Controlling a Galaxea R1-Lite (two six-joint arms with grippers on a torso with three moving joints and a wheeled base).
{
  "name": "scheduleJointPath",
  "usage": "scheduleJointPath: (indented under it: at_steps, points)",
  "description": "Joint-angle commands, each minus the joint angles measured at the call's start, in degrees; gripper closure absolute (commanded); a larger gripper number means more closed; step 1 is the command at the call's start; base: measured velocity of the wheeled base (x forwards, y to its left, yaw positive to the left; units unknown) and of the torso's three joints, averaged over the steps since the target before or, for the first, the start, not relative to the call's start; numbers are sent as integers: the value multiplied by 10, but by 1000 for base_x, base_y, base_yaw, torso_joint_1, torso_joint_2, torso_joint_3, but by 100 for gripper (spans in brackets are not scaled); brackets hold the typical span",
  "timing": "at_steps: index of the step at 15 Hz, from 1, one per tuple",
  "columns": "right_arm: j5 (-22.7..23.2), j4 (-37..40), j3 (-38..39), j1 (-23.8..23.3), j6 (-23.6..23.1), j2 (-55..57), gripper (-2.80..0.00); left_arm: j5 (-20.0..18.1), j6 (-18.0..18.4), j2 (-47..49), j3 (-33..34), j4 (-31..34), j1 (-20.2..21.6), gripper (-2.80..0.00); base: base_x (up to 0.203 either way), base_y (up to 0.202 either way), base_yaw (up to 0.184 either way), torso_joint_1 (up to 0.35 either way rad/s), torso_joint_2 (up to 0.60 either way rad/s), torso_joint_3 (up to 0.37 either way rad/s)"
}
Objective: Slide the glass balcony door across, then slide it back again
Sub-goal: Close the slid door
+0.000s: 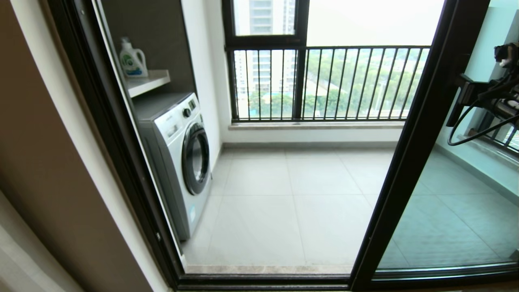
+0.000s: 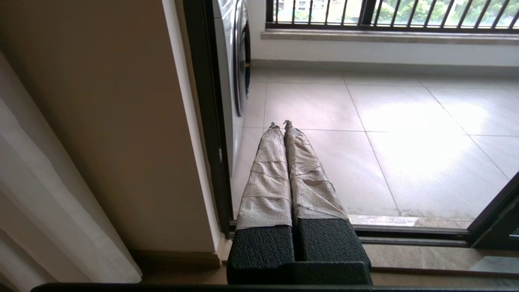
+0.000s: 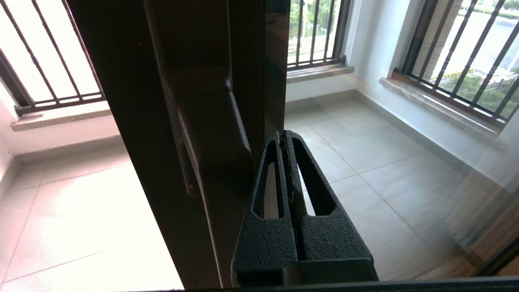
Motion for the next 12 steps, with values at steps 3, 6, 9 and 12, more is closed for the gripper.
scheduleJointPath:
  at_steps: [3,6,9,12]
  points:
    - [-6,-2,-1,38,-1,1,0,0,0,0,0,0,0,0,0,0,0,0,0,0]
    - [-12,-2,-2,47,-1,1,0,0,0,0,0,0,0,0,0,0,0,0,0,0]
    - [-13,-2,-3,58,-1,-1,0,0,0,0,0,0,1,0,0,0,0,0,0,0]
    - [-16,-2,-3,78,-1,-2,0,0,0,0,0,0,0,0,0,0,0,0,0,0]
